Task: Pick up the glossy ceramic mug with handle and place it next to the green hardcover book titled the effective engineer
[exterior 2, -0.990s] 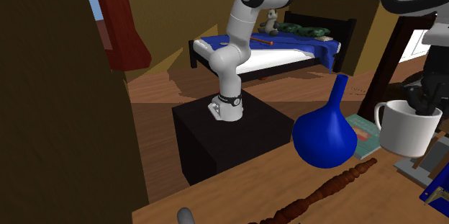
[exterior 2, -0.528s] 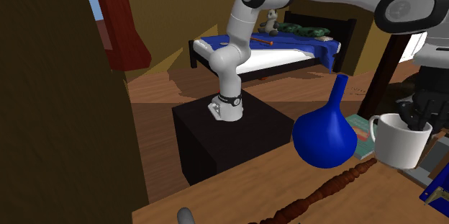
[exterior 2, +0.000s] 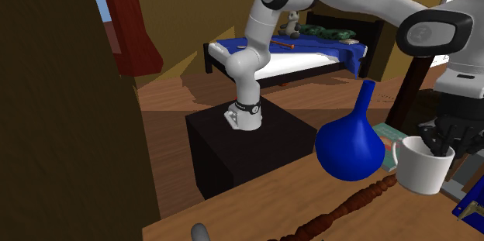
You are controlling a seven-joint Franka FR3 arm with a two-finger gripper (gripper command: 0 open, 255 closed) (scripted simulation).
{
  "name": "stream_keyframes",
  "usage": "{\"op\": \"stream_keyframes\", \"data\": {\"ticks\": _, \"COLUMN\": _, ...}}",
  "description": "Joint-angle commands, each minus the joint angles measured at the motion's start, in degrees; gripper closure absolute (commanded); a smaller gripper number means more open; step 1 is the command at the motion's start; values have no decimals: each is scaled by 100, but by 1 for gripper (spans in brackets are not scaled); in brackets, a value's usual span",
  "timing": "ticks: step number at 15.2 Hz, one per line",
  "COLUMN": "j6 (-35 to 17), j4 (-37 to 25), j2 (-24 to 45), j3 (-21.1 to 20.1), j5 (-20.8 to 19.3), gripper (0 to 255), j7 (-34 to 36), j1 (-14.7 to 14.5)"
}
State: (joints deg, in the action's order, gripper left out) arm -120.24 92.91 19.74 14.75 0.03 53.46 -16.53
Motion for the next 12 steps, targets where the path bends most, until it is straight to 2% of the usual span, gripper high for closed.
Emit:
{"op": "stream_keyframes", "data": {"ticks": 1, "j6": -147, "j4": 113, "j2": 31, "j3": -3, "j5": 6, "gripper": 255, "j7": 4, "j1": 1}}
{"op": "stream_keyframes", "data": {"ticks": 12, "j6": -881, "j4": 565, "j2": 319, "j3": -38, "j5": 71, "gripper": 255, "j7": 7, "j1": 21}}
